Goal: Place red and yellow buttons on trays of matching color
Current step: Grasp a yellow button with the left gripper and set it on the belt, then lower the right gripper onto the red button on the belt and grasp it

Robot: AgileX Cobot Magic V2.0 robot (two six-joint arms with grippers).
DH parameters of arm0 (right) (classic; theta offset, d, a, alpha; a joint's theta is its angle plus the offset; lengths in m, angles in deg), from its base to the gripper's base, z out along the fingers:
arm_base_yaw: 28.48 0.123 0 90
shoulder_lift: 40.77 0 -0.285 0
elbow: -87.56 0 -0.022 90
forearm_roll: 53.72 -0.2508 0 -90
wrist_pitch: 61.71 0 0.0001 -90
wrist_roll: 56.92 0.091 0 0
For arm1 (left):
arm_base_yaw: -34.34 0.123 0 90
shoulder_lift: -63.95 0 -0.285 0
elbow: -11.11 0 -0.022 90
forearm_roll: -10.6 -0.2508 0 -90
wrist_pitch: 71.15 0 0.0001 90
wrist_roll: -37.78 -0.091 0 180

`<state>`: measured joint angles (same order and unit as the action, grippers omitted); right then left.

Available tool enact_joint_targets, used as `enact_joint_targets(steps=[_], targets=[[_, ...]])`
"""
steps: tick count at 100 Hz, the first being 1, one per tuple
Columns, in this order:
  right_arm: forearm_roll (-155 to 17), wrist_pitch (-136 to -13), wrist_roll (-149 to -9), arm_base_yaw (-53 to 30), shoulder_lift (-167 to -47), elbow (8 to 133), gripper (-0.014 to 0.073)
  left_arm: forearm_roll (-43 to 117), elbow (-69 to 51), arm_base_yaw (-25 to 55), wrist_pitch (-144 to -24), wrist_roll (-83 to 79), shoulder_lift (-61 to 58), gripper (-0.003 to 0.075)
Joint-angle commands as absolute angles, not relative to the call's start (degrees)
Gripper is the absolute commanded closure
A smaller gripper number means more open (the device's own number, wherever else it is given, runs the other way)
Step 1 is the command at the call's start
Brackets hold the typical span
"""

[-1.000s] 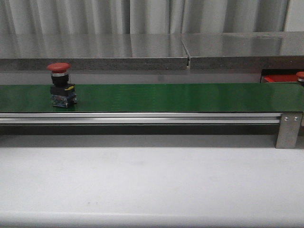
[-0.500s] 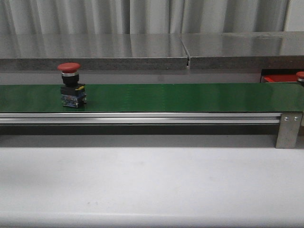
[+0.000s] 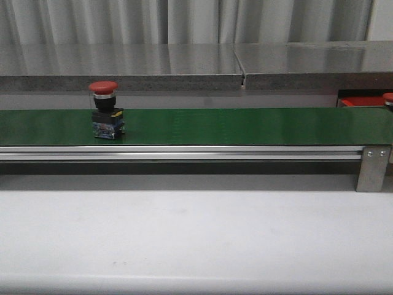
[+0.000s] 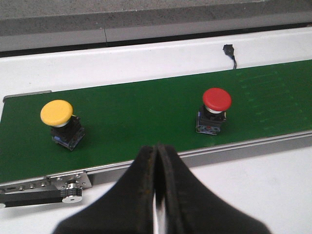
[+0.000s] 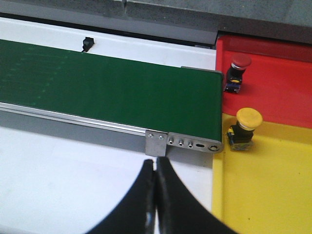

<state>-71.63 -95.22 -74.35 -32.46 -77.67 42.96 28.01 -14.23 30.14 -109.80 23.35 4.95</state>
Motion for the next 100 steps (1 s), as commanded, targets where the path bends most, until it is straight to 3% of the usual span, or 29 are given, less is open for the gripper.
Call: enact_joint_targets(steps=[1,33,68,80,92,100], targets=[[-73.1,-90.5,-74.7,-32.4,-77.9,44.5,0.0712,29.3,-15.6,29.7,-105.8,23.5,9.8,0.0741],[-72.7,-93.1,-74.8,-32.0,-83.8,47.6,0.0712,29.4,-22.1,29.7,-106.4,23.5,20.9,0.0741],[-70.5,-94.8,-74.8,-21.9,-101.4,61.5,0.0693,29.2,-22.5,29.7,-106.8,23.5,22.3,0.0741],[-70.5,-95.6,-74.8,-18.4,-108.2,66.3,0.0515,29.2,-22.5,29.7,-106.8,23.5,22.3,0.0741],[-70.5,-96.5,-74.8,-15.2,-114.3,70.6,0.0186,29.2,-22.5,29.7,-106.8,23.5,22.3,0.0741],[-70.5,-98.4,-74.8,-13.8,-118.3,73.5,0.0029,29.2,-22.5,29.7,-106.8,23.5,22.3,0.0741]])
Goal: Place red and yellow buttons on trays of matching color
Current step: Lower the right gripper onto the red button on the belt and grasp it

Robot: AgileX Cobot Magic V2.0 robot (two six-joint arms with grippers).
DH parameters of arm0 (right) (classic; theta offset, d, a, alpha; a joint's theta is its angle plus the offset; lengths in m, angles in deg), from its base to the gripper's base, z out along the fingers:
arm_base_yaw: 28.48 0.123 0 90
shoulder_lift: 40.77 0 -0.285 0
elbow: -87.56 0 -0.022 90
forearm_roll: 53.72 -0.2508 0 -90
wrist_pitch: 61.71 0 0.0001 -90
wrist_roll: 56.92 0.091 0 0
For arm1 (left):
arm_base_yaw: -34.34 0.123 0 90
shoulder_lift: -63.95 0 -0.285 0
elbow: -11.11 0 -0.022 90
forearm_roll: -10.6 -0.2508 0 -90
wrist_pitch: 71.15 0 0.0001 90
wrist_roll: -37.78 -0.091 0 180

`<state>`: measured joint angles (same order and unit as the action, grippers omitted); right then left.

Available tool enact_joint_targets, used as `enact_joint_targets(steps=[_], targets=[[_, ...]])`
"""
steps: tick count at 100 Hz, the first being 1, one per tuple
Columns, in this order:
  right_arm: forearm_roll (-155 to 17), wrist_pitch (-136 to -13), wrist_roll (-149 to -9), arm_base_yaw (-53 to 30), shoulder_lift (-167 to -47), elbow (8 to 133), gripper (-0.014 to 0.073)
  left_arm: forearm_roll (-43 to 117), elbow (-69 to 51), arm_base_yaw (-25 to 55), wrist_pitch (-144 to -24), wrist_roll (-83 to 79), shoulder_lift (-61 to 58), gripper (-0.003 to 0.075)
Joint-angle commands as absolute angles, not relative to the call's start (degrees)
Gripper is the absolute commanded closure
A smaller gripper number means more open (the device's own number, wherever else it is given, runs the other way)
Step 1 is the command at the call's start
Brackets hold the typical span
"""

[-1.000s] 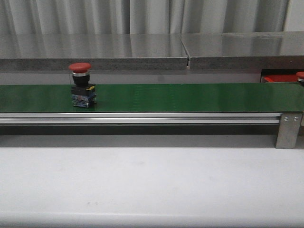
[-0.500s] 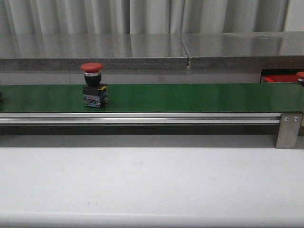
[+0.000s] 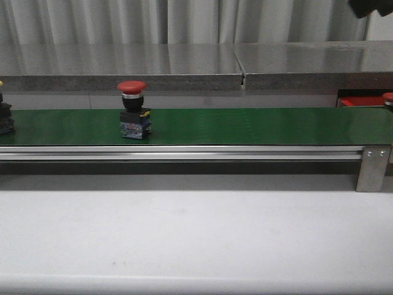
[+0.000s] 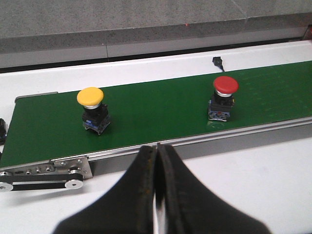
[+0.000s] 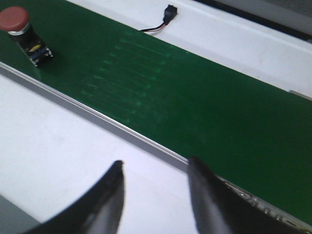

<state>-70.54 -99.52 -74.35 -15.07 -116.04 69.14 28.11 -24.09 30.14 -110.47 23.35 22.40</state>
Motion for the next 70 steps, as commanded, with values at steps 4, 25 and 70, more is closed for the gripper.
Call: enact_joint_targets(steps=[4,25,70], targets=[[-70.5,-99.6,-74.8,-13.2,-120.0,75.2,-0.0022,29.2,-22.5,29.7,-106.8,23.5,22.3,0.0741],[-70.5,-104.8,-76.0,-9.7,-129.4,83.9,0.0,29.2,-22.5,29.7,-106.8,23.5,22.3,0.0741],[-70.5,-107.0,-83.0,-1.5,-148.3,101.5,0.0,29.2,-22.5,29.7,-106.8,23.5,22.3,0.0741]])
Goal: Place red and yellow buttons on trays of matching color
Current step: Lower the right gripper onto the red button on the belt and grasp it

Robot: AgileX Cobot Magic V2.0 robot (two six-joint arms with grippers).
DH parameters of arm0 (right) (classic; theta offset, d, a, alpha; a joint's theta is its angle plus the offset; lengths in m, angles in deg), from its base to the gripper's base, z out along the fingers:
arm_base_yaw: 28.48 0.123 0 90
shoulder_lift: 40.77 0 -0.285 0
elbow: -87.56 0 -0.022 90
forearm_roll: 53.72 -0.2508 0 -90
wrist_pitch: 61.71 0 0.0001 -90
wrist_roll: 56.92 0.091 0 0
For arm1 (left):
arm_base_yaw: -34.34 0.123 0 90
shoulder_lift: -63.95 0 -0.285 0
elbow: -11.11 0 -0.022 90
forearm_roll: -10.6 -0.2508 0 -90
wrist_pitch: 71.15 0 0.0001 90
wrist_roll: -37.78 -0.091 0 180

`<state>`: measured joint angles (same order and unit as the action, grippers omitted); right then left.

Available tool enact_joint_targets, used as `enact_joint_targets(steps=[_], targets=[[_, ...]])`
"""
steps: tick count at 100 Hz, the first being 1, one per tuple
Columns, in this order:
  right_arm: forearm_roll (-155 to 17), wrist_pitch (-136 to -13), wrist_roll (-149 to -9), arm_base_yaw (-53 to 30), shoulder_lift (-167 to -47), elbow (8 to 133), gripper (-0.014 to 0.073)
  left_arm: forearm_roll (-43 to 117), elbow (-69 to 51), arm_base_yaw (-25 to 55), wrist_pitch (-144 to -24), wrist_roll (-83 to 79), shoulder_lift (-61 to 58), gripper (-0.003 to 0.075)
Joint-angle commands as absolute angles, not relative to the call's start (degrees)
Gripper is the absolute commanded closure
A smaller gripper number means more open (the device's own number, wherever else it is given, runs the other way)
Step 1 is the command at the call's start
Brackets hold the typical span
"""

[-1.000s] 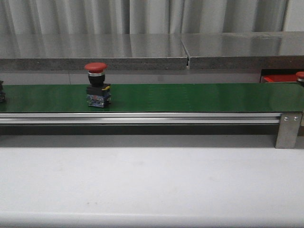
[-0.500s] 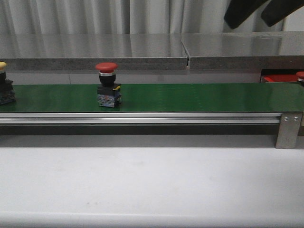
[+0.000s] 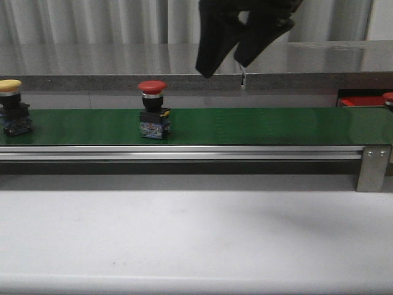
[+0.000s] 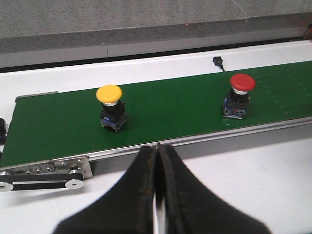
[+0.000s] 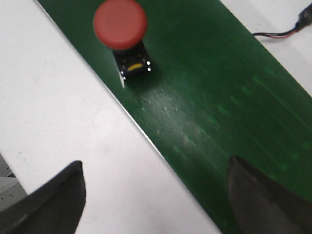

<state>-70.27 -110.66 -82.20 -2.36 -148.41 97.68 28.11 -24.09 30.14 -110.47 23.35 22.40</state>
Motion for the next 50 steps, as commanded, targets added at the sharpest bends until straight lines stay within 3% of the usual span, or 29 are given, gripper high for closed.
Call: enact_joint_targets(steps=[1,50], targets=[[-70.6,-106.6,-83.0,-1.5,-148.5,101.8,0.0,29.2,-22.5,29.7,-106.8,23.5,22.3,0.0741],[-72.5,-96.3,-83.0,0.6,-157.5,104.6,0.0,29.2,-22.5,29.7,-106.8,23.5,22.3,0.0741]])
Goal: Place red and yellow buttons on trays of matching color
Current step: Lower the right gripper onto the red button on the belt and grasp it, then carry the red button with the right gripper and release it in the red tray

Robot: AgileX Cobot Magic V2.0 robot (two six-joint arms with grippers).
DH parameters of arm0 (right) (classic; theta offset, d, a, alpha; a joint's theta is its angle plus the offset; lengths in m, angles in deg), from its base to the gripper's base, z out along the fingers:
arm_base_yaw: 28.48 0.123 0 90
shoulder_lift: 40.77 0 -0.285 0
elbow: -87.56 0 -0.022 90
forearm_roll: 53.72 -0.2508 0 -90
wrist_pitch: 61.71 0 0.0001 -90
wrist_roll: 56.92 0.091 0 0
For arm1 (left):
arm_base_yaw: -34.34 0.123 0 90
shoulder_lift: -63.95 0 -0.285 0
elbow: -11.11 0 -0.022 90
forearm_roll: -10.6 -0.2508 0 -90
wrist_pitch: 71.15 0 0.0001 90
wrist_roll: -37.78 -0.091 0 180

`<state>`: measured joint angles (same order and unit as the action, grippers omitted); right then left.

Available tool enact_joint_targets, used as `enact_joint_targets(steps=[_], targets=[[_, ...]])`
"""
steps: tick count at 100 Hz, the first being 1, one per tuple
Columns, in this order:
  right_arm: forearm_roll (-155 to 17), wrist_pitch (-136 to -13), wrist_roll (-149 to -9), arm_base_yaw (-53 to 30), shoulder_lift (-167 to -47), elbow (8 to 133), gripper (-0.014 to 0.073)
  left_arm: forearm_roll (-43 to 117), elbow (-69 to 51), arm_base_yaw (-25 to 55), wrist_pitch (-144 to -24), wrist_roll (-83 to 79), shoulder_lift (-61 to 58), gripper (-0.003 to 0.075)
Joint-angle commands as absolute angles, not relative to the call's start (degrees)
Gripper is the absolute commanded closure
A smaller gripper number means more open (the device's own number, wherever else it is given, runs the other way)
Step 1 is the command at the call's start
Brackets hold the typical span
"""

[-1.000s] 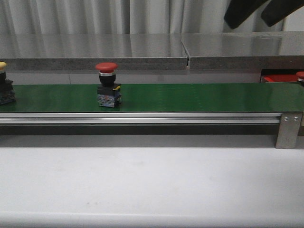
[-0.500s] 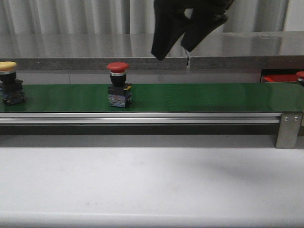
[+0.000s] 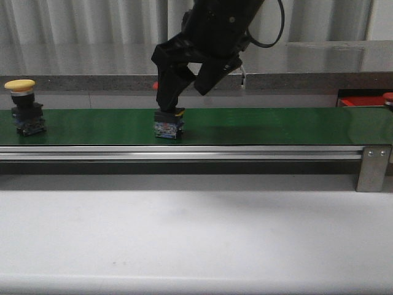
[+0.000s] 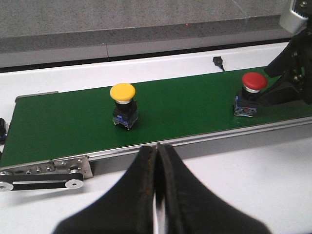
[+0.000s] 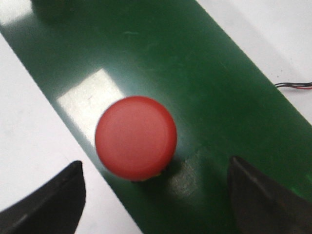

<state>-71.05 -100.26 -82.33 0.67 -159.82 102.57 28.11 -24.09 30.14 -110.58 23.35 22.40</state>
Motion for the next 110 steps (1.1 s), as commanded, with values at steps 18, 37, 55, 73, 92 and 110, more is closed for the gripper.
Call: enact_joint_targets(steps=[18,37,55,73,92,110], targets=[[-72.8,-94.2,-83.0,0.6,-158.1,104.6,0.0004,29.2,-22.5,29.7,-106.8,23.5,22.3,0.0741],[-74.0,-92.9,-83.0,0.6,-158.1,104.6,0.0267,29.2,-22.5,29.7,-106.8,23.5,22.3,0.0741],[-74.2,-92.9,-82.9,0.6,-157.4,104.6,0.0522,29.2,-22.5,29.7,-106.8,23.5,22.3,0.0741],[-74.2,-92.9,-80.4,0.1,-153.9,103.7,0.0534,29.2,-22.5,29.7,-106.8,23.5,22.3,0.0741],[-74.2,-90.5,-77.4,-3.1,-148.1,98.6,0.0534,29.2,-22.5,29.7,-106.8,23.5,22.3,0.0741],[-74.2,-88.9,-76.6,-8.7,-141.7,91.6,0.0534,29.2,-22.5,29.7,-106.8,23.5,22.3,0.0741]])
